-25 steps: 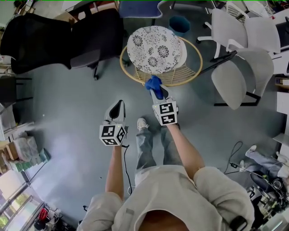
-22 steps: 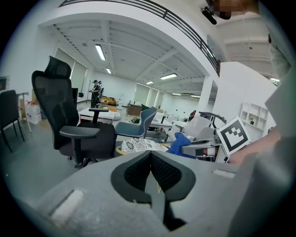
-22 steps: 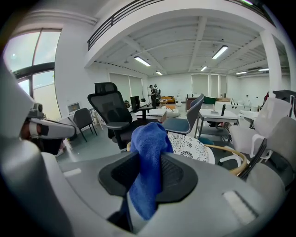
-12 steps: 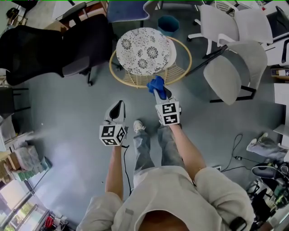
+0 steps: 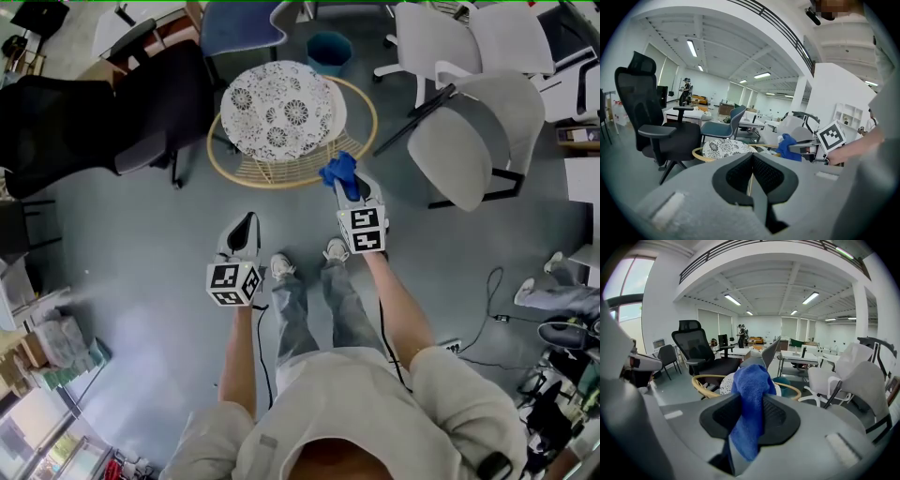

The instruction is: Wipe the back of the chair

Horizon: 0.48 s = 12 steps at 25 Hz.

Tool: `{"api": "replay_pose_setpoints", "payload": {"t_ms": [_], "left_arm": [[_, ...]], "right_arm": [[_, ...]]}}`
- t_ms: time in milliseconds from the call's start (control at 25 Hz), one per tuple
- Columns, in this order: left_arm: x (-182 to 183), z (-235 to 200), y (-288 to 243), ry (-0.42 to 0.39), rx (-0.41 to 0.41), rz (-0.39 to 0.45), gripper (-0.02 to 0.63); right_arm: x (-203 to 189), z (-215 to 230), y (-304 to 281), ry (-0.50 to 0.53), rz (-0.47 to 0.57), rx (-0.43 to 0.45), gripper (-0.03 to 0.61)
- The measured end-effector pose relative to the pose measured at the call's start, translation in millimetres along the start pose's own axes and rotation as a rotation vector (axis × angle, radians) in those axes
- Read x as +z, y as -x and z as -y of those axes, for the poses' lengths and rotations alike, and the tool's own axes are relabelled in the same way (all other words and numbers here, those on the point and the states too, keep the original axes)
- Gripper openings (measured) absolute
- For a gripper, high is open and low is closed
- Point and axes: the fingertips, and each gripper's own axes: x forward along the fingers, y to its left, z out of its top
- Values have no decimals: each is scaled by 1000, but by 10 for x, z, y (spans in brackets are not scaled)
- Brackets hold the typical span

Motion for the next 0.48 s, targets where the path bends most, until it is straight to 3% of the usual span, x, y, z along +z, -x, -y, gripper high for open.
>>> {"api": "replay_pose_setpoints", "payload": {"t_ms": [480], "left_arm": [[-152,243,-228,-1,-12,-16,3]], "right_arm": [[-190,508,32,6,-6,-38,107]]}}
